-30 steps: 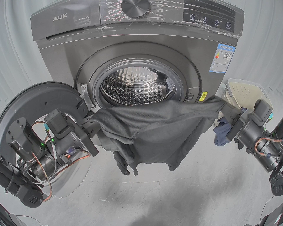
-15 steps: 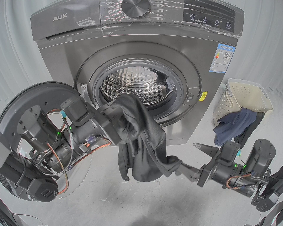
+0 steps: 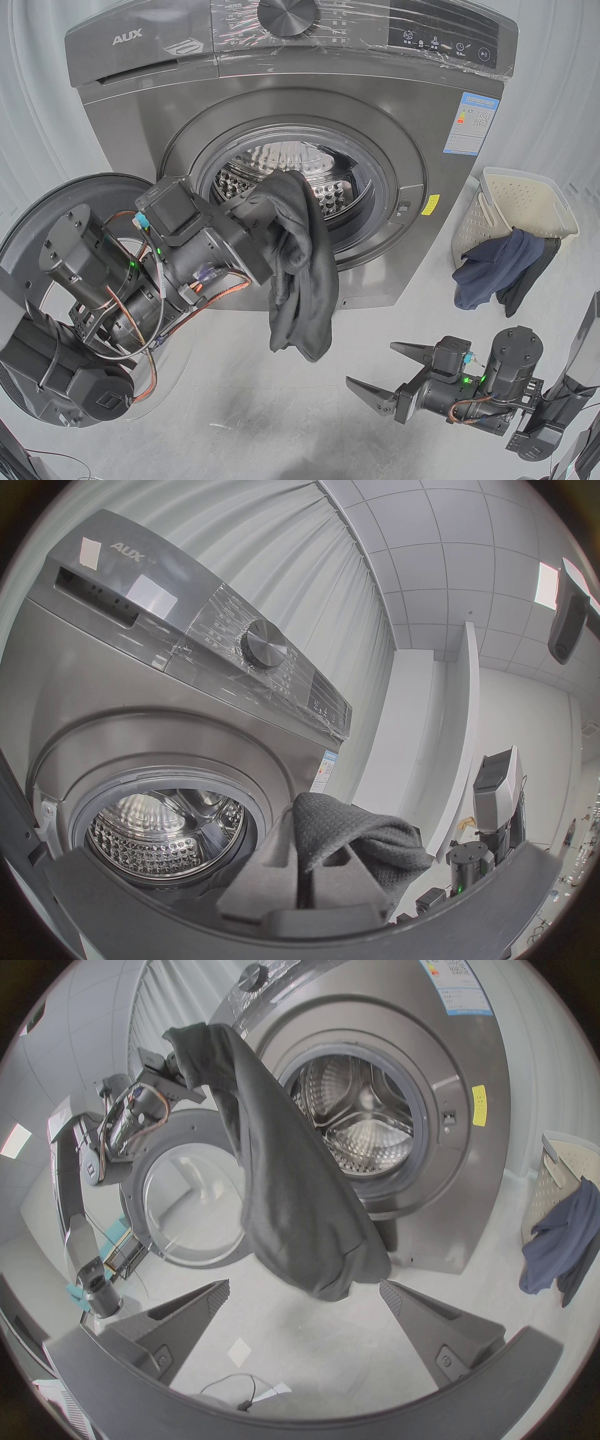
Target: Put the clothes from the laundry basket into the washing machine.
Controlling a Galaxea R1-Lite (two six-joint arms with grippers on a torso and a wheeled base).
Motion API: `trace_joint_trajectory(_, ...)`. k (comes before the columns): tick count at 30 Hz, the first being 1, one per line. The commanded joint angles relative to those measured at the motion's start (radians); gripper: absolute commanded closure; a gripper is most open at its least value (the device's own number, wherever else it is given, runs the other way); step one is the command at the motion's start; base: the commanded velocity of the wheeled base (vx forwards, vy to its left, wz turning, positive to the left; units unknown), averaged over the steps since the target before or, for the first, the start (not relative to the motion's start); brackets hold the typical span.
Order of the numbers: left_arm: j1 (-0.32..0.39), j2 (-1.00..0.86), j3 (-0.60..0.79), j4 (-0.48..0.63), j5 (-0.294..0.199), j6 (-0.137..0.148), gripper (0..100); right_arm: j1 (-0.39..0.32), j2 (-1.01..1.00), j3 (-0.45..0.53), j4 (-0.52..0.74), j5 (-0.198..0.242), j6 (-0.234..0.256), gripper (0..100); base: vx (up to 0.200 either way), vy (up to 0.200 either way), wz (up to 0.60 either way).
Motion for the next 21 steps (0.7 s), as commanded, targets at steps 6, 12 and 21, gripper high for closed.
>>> trace_joint_trajectory(6,-0.016,-0.010,0.005,-0.001,-0.001,0.002,100,-0.024,0.112,-0.148,-0.053,0.001,-0.002,0,0.000,0.000,0.00)
trace_joint_trajectory(12,-0.024,-0.008,0.002,-0.001,-0.001,0.003,100,-0.048,0.146,-0.277,-0.050,0.001,-0.005,0,0.000,0.000,0.00)
trace_joint_trajectory(21,-0.029,-0.008,-0.002,-0.001,-0.001,0.003,100,-0.073,0.246,-0.386,-0.052,0.016,-0.019,0,0.000,0.000,0.00)
